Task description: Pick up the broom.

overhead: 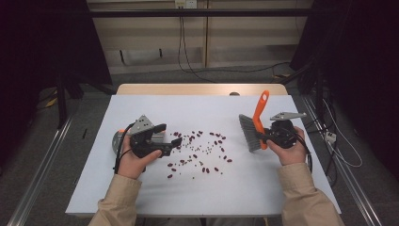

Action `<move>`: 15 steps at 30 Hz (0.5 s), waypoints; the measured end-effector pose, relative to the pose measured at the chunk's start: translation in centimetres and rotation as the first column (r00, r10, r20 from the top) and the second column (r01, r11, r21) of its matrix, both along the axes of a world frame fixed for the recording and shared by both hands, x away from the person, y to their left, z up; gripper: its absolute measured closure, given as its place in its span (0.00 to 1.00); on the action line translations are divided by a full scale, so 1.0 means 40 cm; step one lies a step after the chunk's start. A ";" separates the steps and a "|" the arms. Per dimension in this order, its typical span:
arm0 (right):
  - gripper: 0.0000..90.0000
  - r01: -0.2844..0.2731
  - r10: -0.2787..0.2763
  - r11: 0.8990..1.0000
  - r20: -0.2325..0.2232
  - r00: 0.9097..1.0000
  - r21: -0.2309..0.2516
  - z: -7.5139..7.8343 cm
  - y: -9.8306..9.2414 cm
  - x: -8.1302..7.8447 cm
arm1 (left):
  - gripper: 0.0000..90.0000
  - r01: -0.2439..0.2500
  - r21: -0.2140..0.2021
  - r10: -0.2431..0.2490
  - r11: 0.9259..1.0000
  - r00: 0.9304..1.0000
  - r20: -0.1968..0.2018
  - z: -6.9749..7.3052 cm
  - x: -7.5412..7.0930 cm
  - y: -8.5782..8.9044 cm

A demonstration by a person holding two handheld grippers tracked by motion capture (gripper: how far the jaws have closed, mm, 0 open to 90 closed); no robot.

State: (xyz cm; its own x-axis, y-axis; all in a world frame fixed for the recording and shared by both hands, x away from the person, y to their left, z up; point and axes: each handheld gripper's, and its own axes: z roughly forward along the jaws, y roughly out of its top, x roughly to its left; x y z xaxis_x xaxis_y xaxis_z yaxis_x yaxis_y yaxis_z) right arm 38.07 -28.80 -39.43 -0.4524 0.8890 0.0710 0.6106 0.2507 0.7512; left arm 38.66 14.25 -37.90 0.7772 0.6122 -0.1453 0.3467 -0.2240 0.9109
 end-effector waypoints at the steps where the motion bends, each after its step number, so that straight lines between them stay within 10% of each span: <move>1: 0.78 -0.002 0.002 1.000 0.002 1.000 0.003 -0.001 0.003 0.005 | 0.19 -0.006 0.001 0.006 1.000 1.000 -0.004 -0.001 0.000 0.003; 15: 0.77 -0.002 0.002 1.000 0.020 1.000 -0.014 -0.050 0.098 0.089 | 0.18 -0.037 -0.012 0.037 0.999 0.999 -0.008 -0.006 0.002 0.030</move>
State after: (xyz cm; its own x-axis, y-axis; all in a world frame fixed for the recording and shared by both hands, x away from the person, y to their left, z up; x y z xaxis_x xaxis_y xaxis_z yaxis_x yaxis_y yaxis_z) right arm 41.61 -24.87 -41.42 -0.4557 0.8888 0.0499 0.5948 0.2623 0.7599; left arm 38.76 15.44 -38.14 0.7532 0.6384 -0.1584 0.3612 -0.2002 0.9108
